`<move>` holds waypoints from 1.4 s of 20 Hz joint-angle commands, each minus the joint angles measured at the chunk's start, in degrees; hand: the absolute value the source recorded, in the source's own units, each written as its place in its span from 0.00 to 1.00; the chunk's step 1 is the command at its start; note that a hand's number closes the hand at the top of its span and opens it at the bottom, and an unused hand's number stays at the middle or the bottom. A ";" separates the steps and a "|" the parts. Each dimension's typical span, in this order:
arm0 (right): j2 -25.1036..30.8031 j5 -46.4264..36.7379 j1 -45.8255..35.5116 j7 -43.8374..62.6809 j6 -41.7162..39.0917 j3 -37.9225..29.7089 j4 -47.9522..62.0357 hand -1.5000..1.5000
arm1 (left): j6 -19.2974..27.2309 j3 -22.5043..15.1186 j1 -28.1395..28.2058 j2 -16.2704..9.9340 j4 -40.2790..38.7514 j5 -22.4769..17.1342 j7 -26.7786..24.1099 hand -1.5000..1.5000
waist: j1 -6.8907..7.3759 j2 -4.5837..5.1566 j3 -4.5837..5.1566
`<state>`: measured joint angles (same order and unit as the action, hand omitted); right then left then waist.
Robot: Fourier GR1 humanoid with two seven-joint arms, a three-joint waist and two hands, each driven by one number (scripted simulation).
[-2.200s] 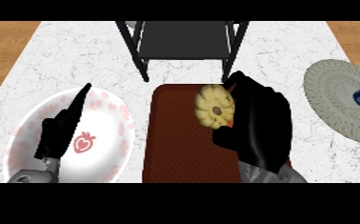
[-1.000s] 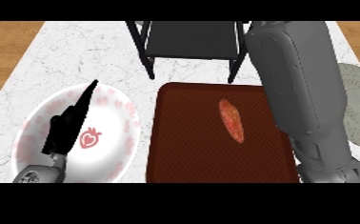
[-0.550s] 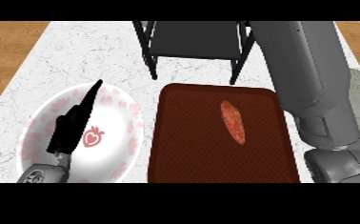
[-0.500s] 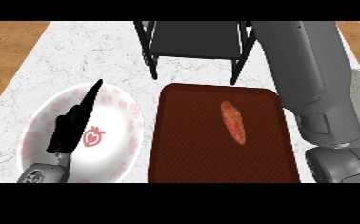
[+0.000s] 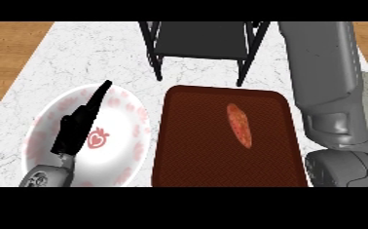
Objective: Pick the squash from the tray and place it in the tiered shelf
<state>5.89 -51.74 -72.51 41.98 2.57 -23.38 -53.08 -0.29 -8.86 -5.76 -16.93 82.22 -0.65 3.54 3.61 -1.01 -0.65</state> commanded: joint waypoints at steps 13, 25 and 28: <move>-5.05 10.01 0.73 -21.41 39.79 -10.81 4.32 0.00 | -0.15 -0.99 4.58 2.76 -2.22 -0.06 -1.01 0.50 | -0.85 1.84 0.68; 2.90 11.75 18.45 -12.53 29.13 -10.45 -16.69 0.00 | 0.77 1.93 7.22 1.82 0.01 -0.62 1.52 0.50 | -5.67 0.21 0.65; 3.44 14.22 24.60 -11.91 22.49 -9.08 -25.48 0.00 | 0.18 2.75 6.06 1.45 -2.24 -0.59 0.54 0.50 | -6.49 0.22 0.67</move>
<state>7.11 -40.39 -53.87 29.26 32.14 -33.28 -69.62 0.60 -4.44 -0.28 -17.66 83.51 -1.14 2.87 -1.80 -1.21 -0.73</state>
